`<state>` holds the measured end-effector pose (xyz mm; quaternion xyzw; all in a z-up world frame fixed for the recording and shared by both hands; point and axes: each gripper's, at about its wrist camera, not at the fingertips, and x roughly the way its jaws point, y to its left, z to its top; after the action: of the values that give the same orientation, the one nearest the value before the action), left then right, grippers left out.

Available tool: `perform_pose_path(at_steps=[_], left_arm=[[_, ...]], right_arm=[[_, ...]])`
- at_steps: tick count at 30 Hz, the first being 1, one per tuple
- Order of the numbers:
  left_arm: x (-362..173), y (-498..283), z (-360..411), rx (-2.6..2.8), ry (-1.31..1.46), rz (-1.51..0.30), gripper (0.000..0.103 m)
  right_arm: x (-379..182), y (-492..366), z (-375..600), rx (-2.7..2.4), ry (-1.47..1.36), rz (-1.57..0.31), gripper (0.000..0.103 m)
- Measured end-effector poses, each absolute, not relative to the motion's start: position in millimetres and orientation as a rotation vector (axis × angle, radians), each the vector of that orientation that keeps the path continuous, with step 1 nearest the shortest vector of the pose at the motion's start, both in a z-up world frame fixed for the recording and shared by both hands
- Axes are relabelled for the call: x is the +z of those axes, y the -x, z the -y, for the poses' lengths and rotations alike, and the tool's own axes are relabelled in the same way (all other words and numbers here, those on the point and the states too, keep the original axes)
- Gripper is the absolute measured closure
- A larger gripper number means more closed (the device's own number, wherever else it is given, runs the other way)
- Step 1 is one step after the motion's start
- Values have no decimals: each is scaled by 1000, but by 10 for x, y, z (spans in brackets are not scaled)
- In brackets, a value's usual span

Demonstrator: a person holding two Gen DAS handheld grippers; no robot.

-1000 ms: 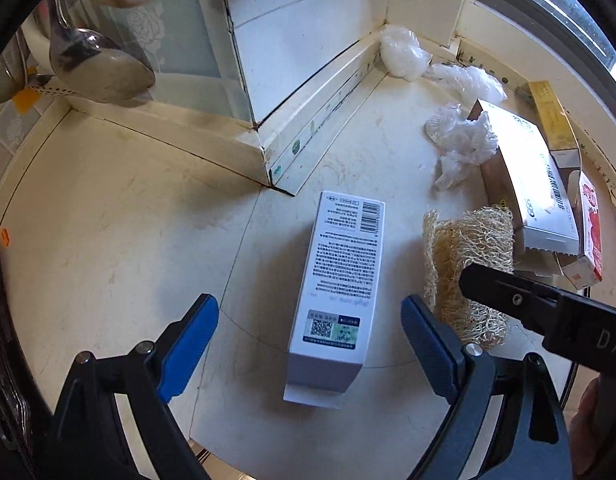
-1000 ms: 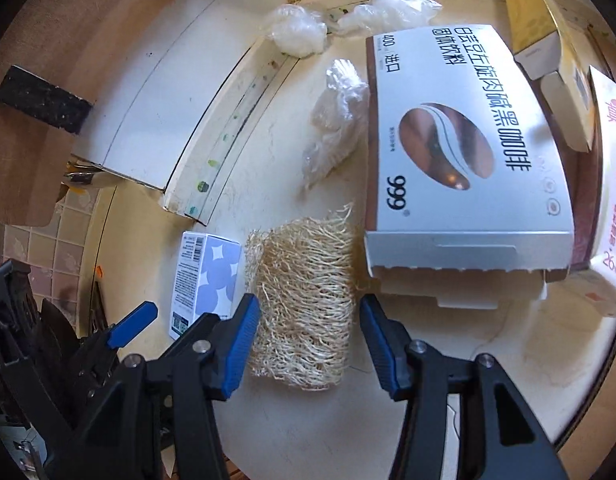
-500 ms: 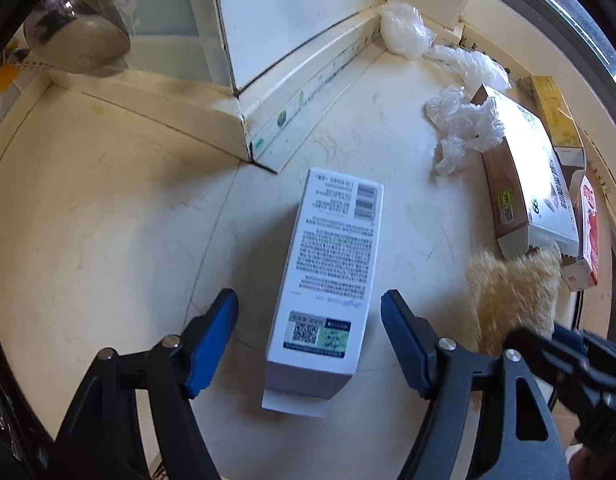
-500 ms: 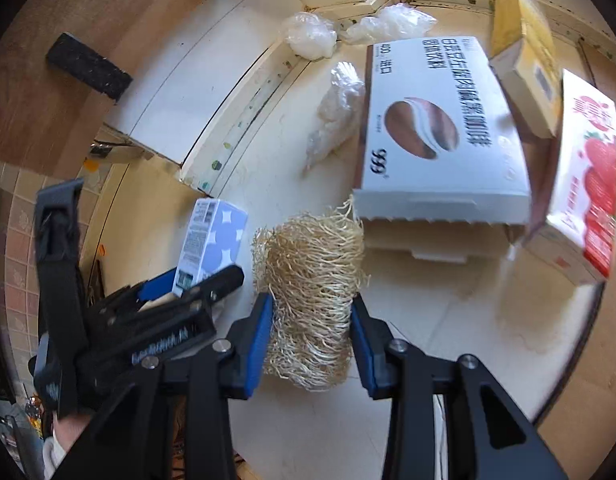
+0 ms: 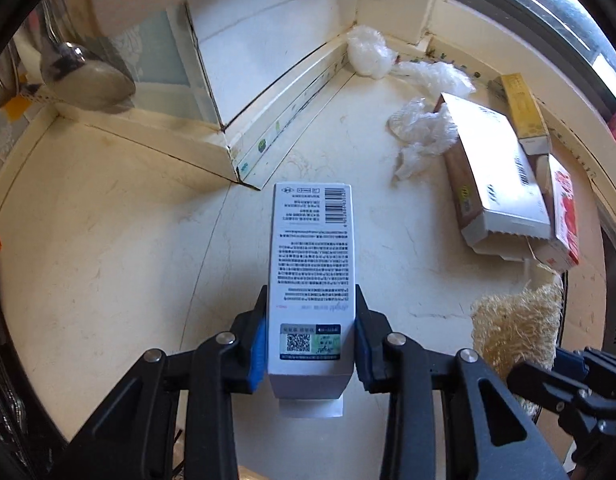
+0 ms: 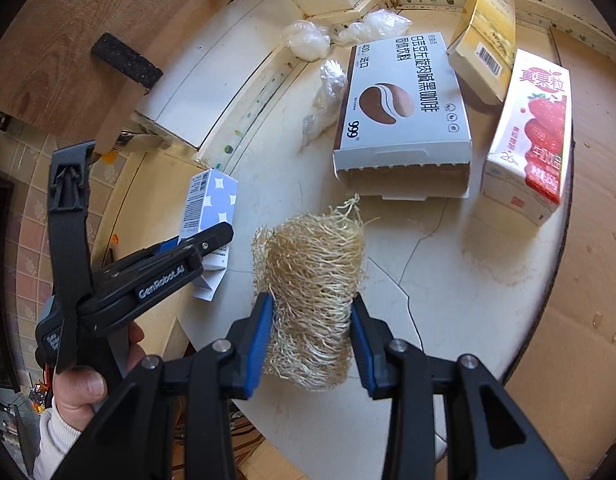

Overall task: Collect trash
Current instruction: 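Carry the white box and sponge down over the trash bin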

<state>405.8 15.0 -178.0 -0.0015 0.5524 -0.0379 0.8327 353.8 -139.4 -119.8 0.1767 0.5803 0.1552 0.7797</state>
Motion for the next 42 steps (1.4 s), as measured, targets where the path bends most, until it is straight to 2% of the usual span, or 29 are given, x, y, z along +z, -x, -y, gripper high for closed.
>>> perform_pose_path(at_steps=[9, 20, 33, 42], left_arm=[[-1223, -3354, -246, -69, -47, -1047, 70], [-811, -2094, -635, -118, -103, -954, 70], [-841, -794, -1026, -224, -122, -975, 70], [-1318, -339, -1111, -253, -111, -1071, 70]], right_arm=[[-931, -3134, 1284, 319, -377, -1178, 66], [-490, -2008, 835, 285, -380, -1062, 66], [-453, -604, 338, 261, -378, -1068, 66], [-854, -145, 262, 221, -343, -1177, 66]])
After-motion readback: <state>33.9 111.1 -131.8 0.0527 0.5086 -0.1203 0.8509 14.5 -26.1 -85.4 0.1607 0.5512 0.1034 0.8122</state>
